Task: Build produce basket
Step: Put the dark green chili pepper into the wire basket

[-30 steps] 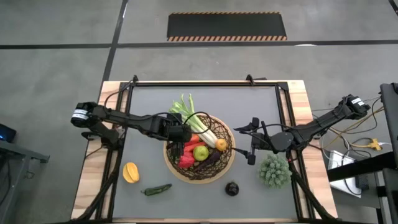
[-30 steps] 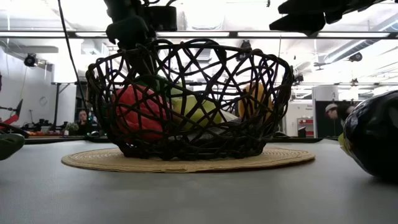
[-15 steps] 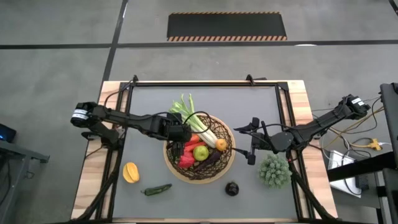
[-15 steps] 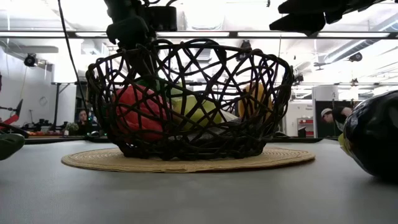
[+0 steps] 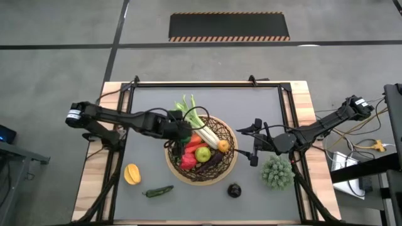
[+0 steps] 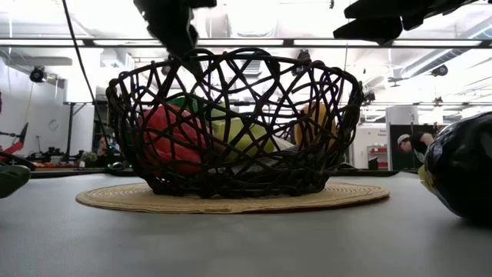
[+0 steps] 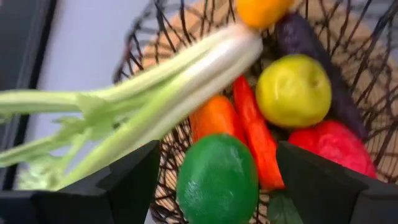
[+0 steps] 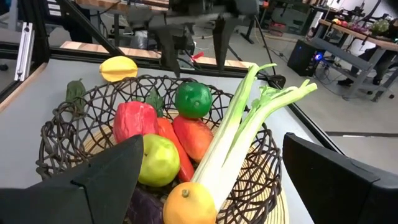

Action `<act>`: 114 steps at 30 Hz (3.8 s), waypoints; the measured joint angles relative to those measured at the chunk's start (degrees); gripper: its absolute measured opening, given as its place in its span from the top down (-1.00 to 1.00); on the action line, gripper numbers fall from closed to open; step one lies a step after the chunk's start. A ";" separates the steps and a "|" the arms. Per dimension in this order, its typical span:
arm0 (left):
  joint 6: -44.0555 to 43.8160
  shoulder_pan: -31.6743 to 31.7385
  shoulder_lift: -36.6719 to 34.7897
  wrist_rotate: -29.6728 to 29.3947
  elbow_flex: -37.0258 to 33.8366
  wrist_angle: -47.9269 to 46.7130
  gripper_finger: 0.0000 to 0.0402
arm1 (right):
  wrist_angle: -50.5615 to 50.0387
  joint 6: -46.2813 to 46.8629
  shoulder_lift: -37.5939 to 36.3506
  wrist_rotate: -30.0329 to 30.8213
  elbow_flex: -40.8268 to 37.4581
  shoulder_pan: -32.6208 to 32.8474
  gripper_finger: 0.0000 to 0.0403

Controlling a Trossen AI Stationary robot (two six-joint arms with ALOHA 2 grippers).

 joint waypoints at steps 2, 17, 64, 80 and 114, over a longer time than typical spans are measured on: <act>-0.04 -0.21 -0.80 -1.47 0.45 0.64 -0.49 | -0.10 -0.03 0.00 0.00 0.00 0.00 -0.81; -5.90 -7.25 -2.03 -7.48 2.67 6.04 -0.49 | 0.13 -4.88 -0.07 0.02 0.00 -0.02 -0.81; -71.83 -37.94 21.61 28.97 5.32 -3.98 -0.49 | 4.86 -10.14 1.14 -1.99 0.00 0.00 -0.82; -58.12 -37.93 23.02 14.33 3.69 -12.89 -0.22 | 4.89 -11.16 1.11 -1.97 0.00 -0.02 -0.82; -50.63 -38.04 10.64 -1.55 3.18 -5.12 0.74 | 2.55 -6.04 1.11 -1.97 0.00 -0.02 -0.81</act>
